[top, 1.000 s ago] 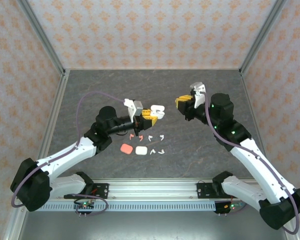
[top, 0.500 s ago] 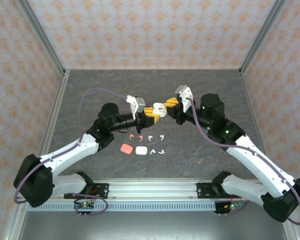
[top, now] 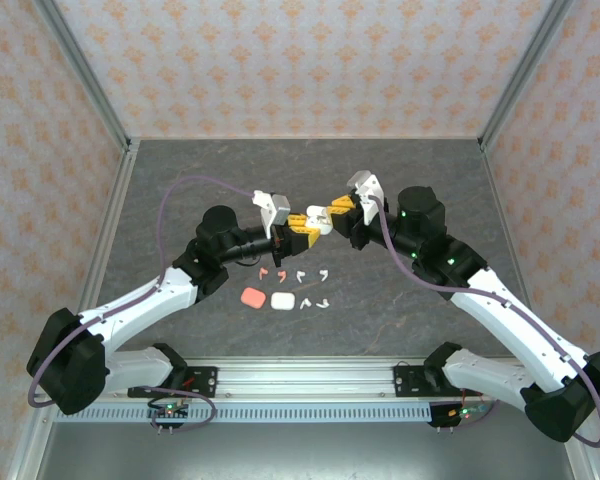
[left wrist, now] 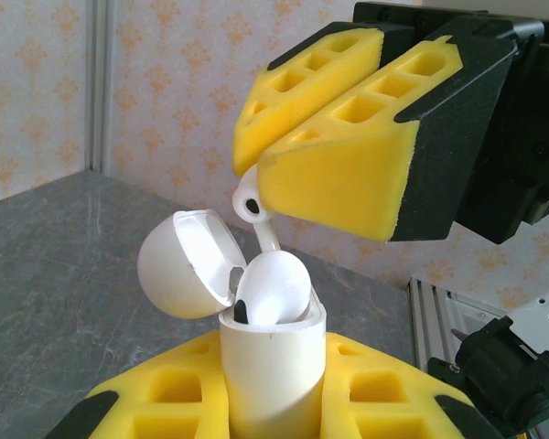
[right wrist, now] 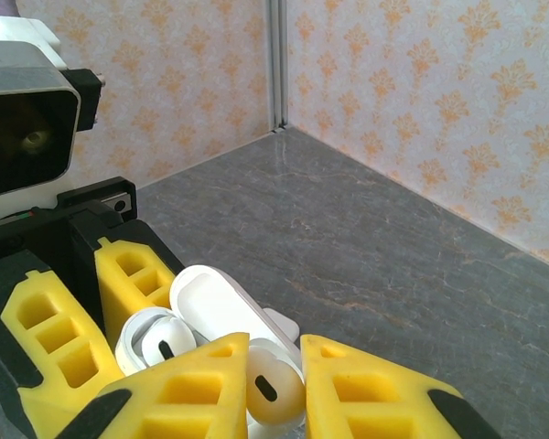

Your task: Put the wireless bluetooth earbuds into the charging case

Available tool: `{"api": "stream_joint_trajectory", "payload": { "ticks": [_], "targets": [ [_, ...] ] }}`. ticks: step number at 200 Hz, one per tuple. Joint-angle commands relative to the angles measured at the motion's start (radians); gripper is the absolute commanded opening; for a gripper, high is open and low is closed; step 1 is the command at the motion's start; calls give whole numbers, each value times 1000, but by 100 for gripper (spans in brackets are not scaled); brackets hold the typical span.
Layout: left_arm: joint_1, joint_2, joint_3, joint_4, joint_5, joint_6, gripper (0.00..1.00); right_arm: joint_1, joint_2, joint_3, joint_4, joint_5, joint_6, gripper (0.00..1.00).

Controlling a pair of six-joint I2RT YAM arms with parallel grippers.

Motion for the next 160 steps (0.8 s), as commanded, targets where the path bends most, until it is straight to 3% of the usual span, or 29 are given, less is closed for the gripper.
{"api": "stream_joint_trajectory", "payload": {
  "ticks": [1, 160],
  "targets": [
    [-7, -11, 34, 54, 30, -22, 0, 5, -21, -17, 40, -29, -3, 18],
    [-6, -26, 5, 121, 40, -65, 0, -30, -54, -66, 84, -183, 87, 21]
  ]
}}
